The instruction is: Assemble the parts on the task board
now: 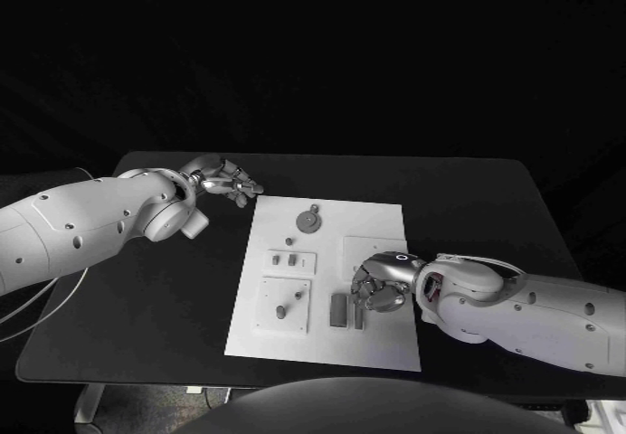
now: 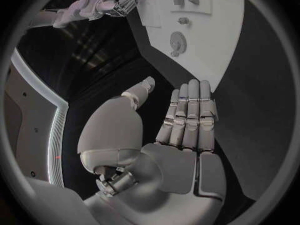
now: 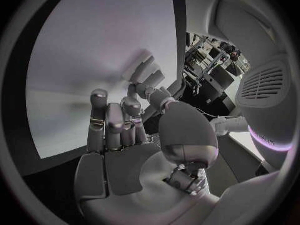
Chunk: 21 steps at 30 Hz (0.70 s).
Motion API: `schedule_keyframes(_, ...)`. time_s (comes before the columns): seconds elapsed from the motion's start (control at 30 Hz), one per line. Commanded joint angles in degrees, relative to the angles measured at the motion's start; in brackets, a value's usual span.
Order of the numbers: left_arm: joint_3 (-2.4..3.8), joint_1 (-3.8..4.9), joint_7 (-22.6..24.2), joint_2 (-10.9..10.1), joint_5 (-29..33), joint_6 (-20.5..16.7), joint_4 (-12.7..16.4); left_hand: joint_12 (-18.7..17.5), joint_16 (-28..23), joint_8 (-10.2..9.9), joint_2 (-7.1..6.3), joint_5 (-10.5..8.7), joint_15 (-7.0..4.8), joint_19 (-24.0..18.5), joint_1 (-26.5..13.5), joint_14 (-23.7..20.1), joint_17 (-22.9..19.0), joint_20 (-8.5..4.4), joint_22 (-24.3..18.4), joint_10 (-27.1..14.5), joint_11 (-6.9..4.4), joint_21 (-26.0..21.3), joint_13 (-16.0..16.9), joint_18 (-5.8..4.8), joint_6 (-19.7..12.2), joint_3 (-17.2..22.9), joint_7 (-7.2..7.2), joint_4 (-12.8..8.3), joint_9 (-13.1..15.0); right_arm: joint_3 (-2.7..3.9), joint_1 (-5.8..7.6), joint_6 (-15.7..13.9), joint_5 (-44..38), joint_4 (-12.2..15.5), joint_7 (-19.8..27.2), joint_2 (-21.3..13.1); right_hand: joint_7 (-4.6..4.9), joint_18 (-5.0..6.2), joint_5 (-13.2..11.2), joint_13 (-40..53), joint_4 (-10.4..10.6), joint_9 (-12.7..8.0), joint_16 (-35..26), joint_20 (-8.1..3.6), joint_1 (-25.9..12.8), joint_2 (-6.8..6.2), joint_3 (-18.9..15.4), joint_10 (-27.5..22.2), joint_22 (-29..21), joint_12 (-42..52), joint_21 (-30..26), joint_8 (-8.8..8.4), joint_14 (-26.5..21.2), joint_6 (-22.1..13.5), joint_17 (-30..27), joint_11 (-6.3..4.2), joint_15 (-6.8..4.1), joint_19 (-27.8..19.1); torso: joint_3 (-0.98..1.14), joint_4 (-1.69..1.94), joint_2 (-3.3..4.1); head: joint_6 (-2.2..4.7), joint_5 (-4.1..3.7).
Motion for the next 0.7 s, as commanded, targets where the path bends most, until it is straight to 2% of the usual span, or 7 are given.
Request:
schedule_keyframes(0.03, 0.03, 0.07, 0.21, 0.11, -0.06, 0.21, 0.13, 0.0, -0.37, 0.21, 0.24, 0.02, 0.18, 0.23, -0.01, 0.3, 0.06, 0.0, 0.1, 0.13, 0.12, -0.26, 0.09, 0.91, -0.2, -0.04, -0.11, 0.19, -0.06, -0.09, -0.13, -2.19, 0.45, -0.27, 0.24, -0.2, 0.23, 1.43, 0.18, -0.1, 0.42, -0.05, -0.03, 0.08, -0.51, -1.01, -0.37, -0.04, 0.23, -0.02, -0.18, 0.02, -0.1, -0.02, -0.11, -0.13, 0.07, 0.17, 0.0, 0.03, -0.02, 0.09, -0.01)
schedule_keyframes(0.17, 0.03, 0.07, 0.21, 0.09, -0.06, 0.22, 0.1, 0.0, -0.39, 0.21, 0.25, 0.02, 0.18, 0.23, 0.0, 0.3, 0.08, 0.0, 0.1, 0.12, 0.13, -0.27, 0.09, 0.91, -0.21, -0.04, -0.1, 0.2, -0.06, -0.09, -0.14, -3.79, 1.41, -0.12, 1.01, -0.4, 0.24, 1.43, 0.18, -0.2, 1.45, -0.08, -0.11, 0.12, -1.05, -1.97, -0.49, -0.07, 0.13, -0.18, -0.26, -0.09, -0.14, -0.31, -0.23, -0.12, -0.03, 0.3, -0.01, 0.02, -0.03, 0.12, -0.05)
schedule_keyframes(0.4, 0.03, 0.06, 0.22, 0.14, -0.06, 0.26, 0.05, -0.01, -0.41, 0.21, 0.26, 0.02, 0.18, 0.23, 0.01, 0.31, 0.1, 0.0, 0.11, 0.12, 0.13, -0.29, 0.1, 0.91, -0.21, -0.06, -0.1, 0.19, -0.06, -0.07, -0.14, -4.1, 1.98, 0.32, 1.36, -0.94, 0.28, 1.43, 0.18, -0.23, 2.03, -0.12, -0.1, 0.11, -1.18, -2.24, -0.47, -0.06, 0.09, -0.21, -0.29, -0.17, -0.07, -0.5, -0.16, -0.09, -0.12, 0.38, -0.01, 0.05, -0.03, 0.16, -0.1)
schedule_keyframes(0.57, 0.03, 0.06, 0.22, 0.14, -0.06, 0.23, 0.05, -0.01, -0.42, 0.21, 0.27, 0.02, 0.18, 0.23, 0.02, 0.31, 0.12, 0.0, 0.11, 0.11, 0.13, -0.29, 0.1, 0.91, -0.21, -0.06, -0.1, 0.19, -0.06, -0.07, -0.14, -3.41, 1.98, 0.37, 1.43, -1.14, 0.26, 1.43, 0.19, -0.23, 2.06, -0.11, -0.09, 0.08, -1.05, -2.22, -0.4, -0.06, 0.09, -0.2, -0.29, -0.16, -0.03, -0.49, -0.11, -0.1, -0.14, 0.4, -0.01, 0.02, -0.01, 0.2, -0.09)
schedule_keyframes(0.7, 0.03, 0.06, 0.18, 0.16, -0.07, 0.25, 0.04, -0.01, -0.43, 0.21, 0.27, 0.02, 0.18, 0.23, 0.04, 0.31, 0.13, 0.0, 0.12, 0.11, 0.13, -0.3, 0.1, 0.91, -0.22, -0.07, -0.1, 0.18, -0.07, -0.08, -0.14, -1.39, 1.96, 0.37, 1.32, -1.24, 0.22, 1.43, 0.19, -0.21, 2.04, -0.08, -0.06, 0.03, -0.81, -2.17, -0.31, -0.02, 0.09, -0.17, -0.28, -0.09, 0.04, -0.38, -0.02, -0.14, -0.17, 0.41, 0.02, 0.04, -0.01, 0.14, -0.05)
